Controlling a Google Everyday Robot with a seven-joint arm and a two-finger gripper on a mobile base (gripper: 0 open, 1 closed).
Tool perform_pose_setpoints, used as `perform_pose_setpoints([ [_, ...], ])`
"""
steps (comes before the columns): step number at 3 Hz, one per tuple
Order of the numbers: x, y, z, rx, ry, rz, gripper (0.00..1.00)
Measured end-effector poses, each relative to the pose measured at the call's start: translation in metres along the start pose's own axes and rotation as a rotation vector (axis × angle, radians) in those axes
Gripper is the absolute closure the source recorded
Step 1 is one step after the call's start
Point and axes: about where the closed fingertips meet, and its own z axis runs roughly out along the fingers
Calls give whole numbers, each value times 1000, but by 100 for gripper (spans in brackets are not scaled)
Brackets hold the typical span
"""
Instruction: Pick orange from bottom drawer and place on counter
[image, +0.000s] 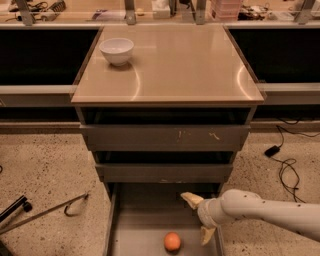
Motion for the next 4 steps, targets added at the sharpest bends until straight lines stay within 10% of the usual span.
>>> perform_pose_setpoints([
  [2,-7,27,71,-35,-55,-35,0],
  [4,-20,28,77,-99,-93,-35,0],
])
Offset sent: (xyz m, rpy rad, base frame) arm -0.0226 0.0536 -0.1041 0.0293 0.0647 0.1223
